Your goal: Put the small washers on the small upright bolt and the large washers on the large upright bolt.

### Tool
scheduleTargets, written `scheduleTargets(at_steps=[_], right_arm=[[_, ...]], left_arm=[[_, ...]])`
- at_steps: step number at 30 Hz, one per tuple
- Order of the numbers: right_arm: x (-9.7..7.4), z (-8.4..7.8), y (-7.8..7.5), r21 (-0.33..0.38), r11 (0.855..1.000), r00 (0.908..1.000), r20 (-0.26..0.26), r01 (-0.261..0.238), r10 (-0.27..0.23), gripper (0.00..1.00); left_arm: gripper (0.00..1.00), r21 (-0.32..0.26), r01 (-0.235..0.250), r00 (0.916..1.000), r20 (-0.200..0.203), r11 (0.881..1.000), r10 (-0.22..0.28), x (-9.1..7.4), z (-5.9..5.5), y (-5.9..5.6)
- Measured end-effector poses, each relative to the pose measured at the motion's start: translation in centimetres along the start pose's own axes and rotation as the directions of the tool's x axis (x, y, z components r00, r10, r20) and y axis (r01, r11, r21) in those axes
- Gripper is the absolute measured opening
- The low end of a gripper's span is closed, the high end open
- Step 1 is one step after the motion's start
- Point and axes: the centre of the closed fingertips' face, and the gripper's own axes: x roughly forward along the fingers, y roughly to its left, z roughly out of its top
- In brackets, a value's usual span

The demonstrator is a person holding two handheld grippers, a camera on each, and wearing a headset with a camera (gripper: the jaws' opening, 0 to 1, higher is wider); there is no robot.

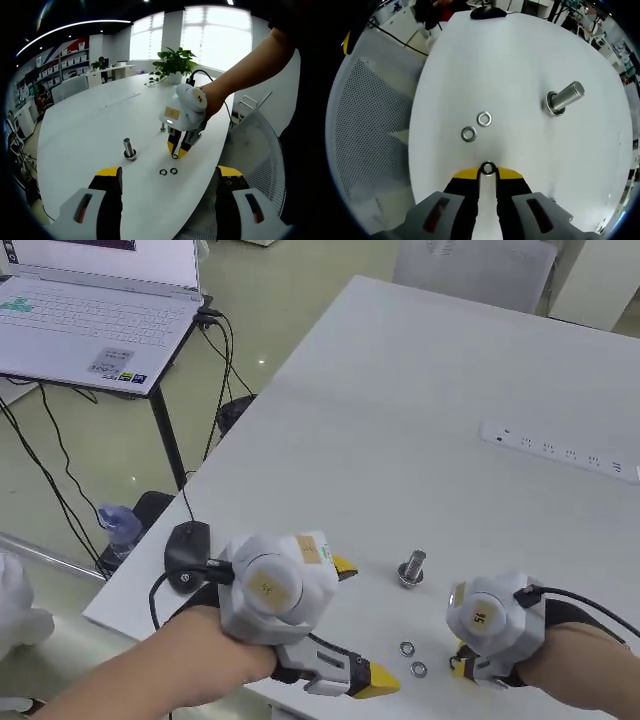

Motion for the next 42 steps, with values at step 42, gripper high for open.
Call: scheduleTargets(at_steps=[42], right_arm=[[-8.5, -8.8, -6.7, 0.231, 0.971, 0.9982, -0.011, 0.059, -0.058, 0.12]], left_arm=[[0.78, -0.039, 0.004, 1.0000, 0.003, 0.999, -0.004, 1.0, 0.4, 0.2]])
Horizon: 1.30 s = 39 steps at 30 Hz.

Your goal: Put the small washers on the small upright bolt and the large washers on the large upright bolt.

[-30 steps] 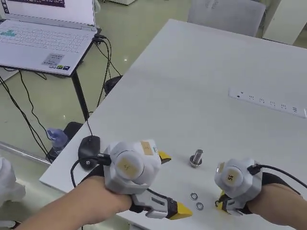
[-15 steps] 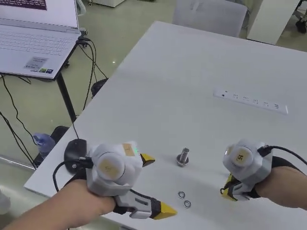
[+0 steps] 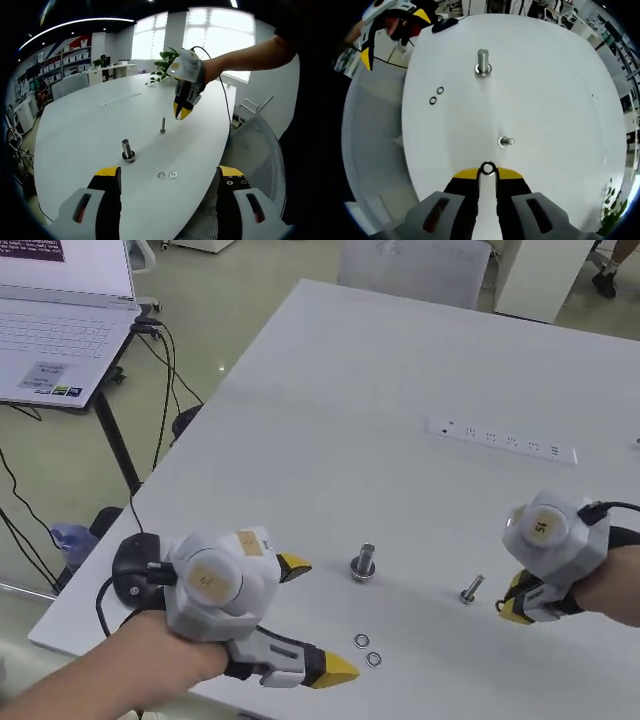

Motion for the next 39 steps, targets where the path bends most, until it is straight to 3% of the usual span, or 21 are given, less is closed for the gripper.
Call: scheduleTargets(at_steps=[4, 10, 19, 22, 28, 39], right_arm=[[-0.5, 0.3, -0.9, 0.008, 1.000, 1.0000, 0.003, 0.006, -0.006, 0.12], [-1.4, 2.1, -1.4, 0.016, 1.000, 0.9995, 0.029, 0.008, -0.008, 0.12], [-0.8, 3.4, -1.4, -0.022, 1.000, 0.9998, 0.015, 0.009, -0.009, 0.12], [-0.6, 3.5, -1.5, -0.022, 1.000, 0.9998, 0.015, 0.010, -0.009, 0.12], [-0.2, 3.6, -1.4, -0.025, 1.000, 1.0000, 0.007, -0.001, 0.002, 0.12], [0.7, 3.4, -1.7, -0.027, 1.000, 0.9999, -0.011, -0.010, 0.010, 0.12]], left_arm=[[0.78, 0.001, -0.003, 0.9999, -0.014, 1.000, 0.003, 0.1, -0.3, 0.2], [0.80, -0.005, -0.003, 0.9997, -0.025, 1.000, 0.002, 0.2, -0.7, 0.5], [0.87, -0.020, 0.000, 0.9995, -0.031, 1.000, -0.001, 0.3, -0.9, 0.6], [0.89, -0.005, 0.002, 0.9985, -0.055, 1.000, -0.003, 0.4, -1.3, 0.5], [0.94, -0.010, 0.008, 0.9981, -0.061, 1.000, -0.009, 0.4, -1.5, 0.3], [0.92, -0.006, 0.019, 0.9966, -0.080, 1.000, -0.019, 0.4, -1.9, 0.1]])
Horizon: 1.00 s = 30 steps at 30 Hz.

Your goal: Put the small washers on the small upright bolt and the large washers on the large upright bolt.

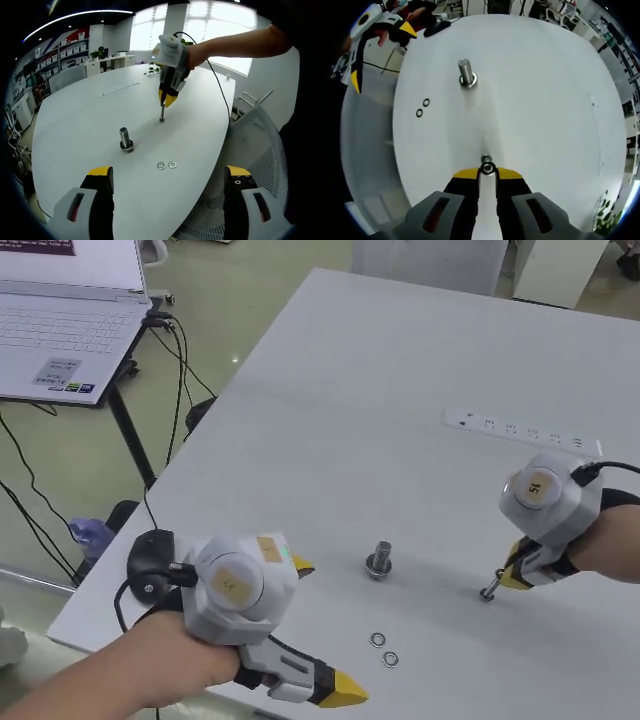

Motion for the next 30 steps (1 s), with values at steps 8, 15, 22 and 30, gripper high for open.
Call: scheduleTargets(at_steps=[8, 15, 22, 30], right_arm=[[1.0, -0.1, 0.0, 0.001, 1.000, 1.0000, 0.001, -0.009, 0.009, 0.12], [2.1, -0.4, 0.2, -0.011, 1.000, 0.9999, -0.010, -0.012, 0.012, 0.12], [2.9, -0.5, -0.1, -0.013, 1.000, 0.9999, -0.014, -0.009, 0.009, 0.12], [4.2, -0.7, 0.2, -0.013, 1.000, 0.9998, -0.017, -0.009, 0.009, 0.13]], left_arm=[[0.90, -0.001, 0.001, 1.0000, -0.005, 1.000, -0.001, 0.0, 0.0, 0.1], [0.89, -0.007, -0.001, 0.9999, -0.012, 1.000, 0.001, -0.2, -0.3, 0.1], [0.87, -0.013, -0.003, 0.9999, -0.013, 1.000, 0.003, -0.3, -0.6, 0.4], [0.87, -0.015, -0.001, 0.9997, -0.024, 1.000, 0.001, -0.4, -1.0, 0.5]])
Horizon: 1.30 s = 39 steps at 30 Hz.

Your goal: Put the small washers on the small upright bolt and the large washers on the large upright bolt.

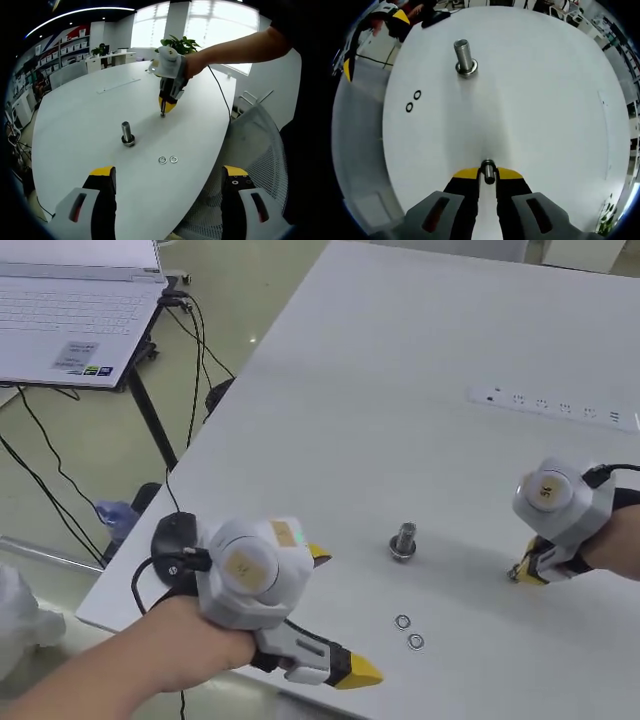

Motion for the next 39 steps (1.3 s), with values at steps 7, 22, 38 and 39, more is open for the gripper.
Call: scheduleTargets(at_steps=[7, 22, 38, 39], right_arm=[[0.62, -0.13, 0.09, -0.010, 1.000, 1.0000, -0.001, 0.004, -0.004, 0.13], [0.72, -0.06, -0.05, -0.009, 1.000, 0.9999, 0.001, 0.016, -0.016, 0.13], [0.34, 0.34, -0.22, -0.025, 1.000, 0.9998, 0.010, 0.019, -0.019, 0.24], [0.26, 0.33, -0.25, -0.028, 0.999, 0.9998, 0.009, 0.020, -0.019, 0.24]], left_arm=[[0.86, -0.003, -0.001, 1.0000, 0.000, 1.000, 0.001, -0.29, 0.17, 0.23], [0.83, -0.007, -0.004, 1.0000, 0.008, 1.000, 0.004, -0.61, 0.04, 0.05], [0.83, -0.003, -0.002, 1.0000, 0.003, 1.000, 0.002, -0.77, -0.10, -0.53], [0.83, -0.004, -0.002, 1.0000, 0.006, 1.000, 0.002, -0.82, -0.04, -0.54]])
